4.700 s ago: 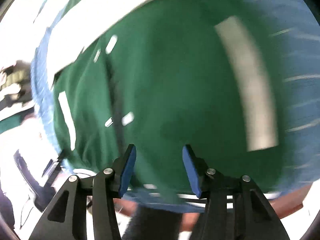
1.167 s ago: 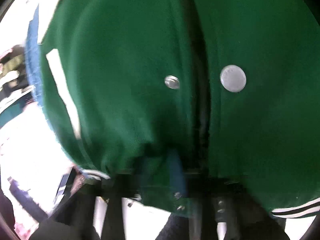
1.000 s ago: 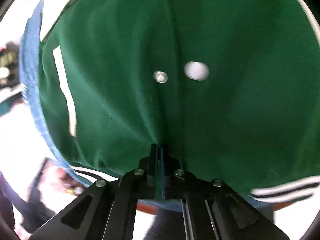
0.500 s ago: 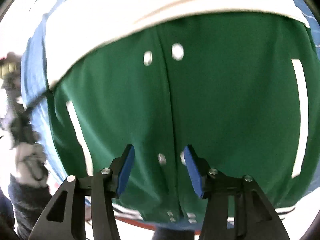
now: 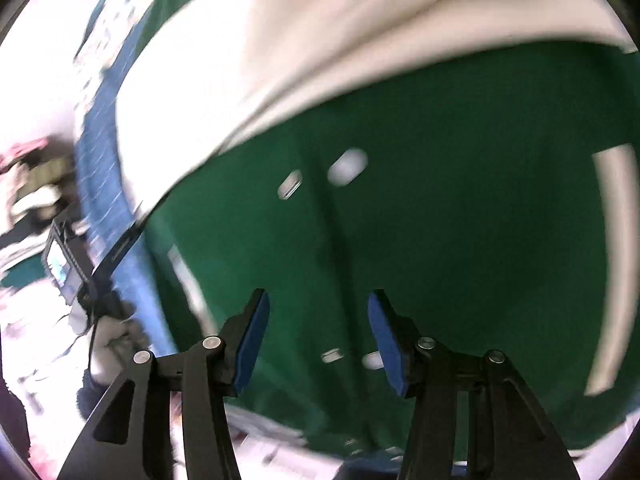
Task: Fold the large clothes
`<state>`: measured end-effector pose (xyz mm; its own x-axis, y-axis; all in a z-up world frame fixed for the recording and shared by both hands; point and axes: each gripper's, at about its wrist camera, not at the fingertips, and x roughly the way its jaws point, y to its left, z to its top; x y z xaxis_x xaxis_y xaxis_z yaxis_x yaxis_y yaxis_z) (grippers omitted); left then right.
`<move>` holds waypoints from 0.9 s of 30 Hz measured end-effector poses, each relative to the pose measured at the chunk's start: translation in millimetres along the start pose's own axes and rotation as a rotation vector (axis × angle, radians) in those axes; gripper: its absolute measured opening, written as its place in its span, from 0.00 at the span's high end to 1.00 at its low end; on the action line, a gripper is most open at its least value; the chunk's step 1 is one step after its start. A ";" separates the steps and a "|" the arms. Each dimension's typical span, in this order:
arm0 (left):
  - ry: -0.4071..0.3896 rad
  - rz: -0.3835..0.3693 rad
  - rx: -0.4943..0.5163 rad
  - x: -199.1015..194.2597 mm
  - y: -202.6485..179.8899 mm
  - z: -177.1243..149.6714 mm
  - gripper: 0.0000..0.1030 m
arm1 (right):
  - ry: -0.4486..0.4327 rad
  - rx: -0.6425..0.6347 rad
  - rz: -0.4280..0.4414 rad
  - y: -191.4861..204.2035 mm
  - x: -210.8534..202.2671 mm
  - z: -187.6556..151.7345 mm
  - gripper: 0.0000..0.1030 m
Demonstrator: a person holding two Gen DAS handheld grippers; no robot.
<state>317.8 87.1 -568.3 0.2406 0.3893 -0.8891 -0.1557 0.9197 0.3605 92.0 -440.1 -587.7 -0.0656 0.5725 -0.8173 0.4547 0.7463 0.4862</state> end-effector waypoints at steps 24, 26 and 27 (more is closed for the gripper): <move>0.303 -0.005 0.030 -48.9 40.3 -202.0 0.00 | 0.205 -0.054 -0.283 -20.4 68.9 -112.5 0.85; 0.301 -0.008 0.028 -56.3 35.2 -202.8 0.00 | 0.205 -0.055 -0.312 -31.7 60.7 -116.4 0.85; 0.294 0.000 0.036 -61.3 33.5 -201.7 0.00 | 0.229 -0.050 -0.303 -40.2 60.0 -115.6 0.85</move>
<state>104.6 83.6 -558.6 -0.0484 0.3624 -0.9308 -0.1199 0.9230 0.3656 -32.9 -396.5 -620.5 -0.3901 0.3804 -0.8385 0.3408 0.9057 0.2523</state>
